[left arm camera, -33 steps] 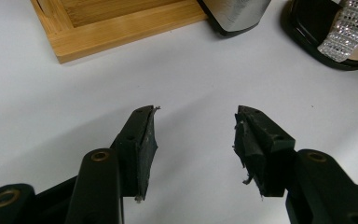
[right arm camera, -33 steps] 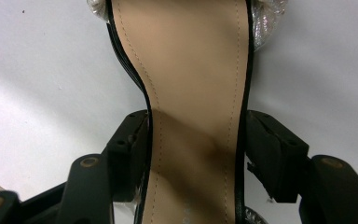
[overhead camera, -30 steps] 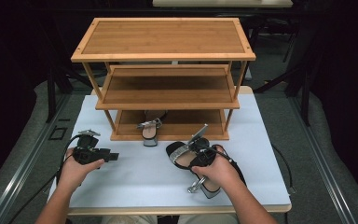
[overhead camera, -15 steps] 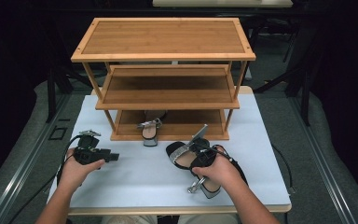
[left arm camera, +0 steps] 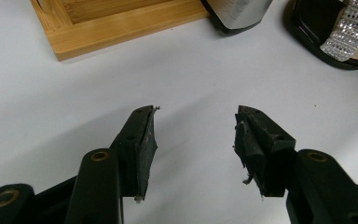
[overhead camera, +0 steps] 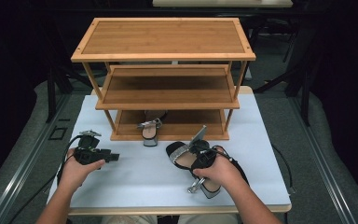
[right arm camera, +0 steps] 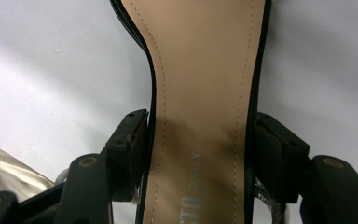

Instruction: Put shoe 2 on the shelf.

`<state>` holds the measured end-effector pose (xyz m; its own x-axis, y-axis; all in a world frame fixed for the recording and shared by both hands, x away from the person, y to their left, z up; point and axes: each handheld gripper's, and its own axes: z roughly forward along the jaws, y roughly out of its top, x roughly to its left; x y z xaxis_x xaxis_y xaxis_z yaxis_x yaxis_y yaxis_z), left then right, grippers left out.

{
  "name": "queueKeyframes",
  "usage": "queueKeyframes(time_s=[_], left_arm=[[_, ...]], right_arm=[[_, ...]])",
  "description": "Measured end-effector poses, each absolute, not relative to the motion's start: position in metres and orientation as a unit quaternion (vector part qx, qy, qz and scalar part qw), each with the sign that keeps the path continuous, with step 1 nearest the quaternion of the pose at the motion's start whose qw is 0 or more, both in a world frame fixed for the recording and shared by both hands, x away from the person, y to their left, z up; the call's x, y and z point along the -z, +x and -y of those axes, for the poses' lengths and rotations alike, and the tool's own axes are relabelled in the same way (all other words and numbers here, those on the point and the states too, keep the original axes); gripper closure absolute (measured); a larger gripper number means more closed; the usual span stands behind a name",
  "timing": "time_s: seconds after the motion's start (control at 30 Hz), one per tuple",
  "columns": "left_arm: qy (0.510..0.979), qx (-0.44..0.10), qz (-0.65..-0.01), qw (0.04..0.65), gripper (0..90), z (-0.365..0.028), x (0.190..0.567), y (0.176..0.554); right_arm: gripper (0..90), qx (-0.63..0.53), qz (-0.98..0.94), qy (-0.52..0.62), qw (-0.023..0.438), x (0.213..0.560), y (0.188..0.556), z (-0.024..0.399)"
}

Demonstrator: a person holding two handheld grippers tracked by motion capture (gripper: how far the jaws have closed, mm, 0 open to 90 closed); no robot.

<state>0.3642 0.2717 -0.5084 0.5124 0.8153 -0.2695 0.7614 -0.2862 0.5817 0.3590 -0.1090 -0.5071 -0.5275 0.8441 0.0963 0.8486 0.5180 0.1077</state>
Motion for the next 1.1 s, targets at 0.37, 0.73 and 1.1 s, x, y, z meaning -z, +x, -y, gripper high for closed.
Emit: queueKeyframes(time_s=[0.37, 0.73, 1.1], left_arm=[[0.8, -0.041, -0.493, 0.339, 47.8, -0.272, 0.509, 0.364], [0.8, -0.04, -0.493, 0.339, 47.8, -0.272, 0.509, 0.365], [0.8, -0.039, -0.493, 0.339, 47.8, -0.272, 0.509, 0.364]], right_arm=[[41.0, 0.069, 0.865, -0.496, 0.011, 0.506, 0.357, 0.108], [41.6, 0.089, 0.864, -0.496, 0.011, 0.506, 0.354, 0.113], [41.8, 0.115, 0.855, -0.506, 0.008, 0.497, 0.35, 0.118]])
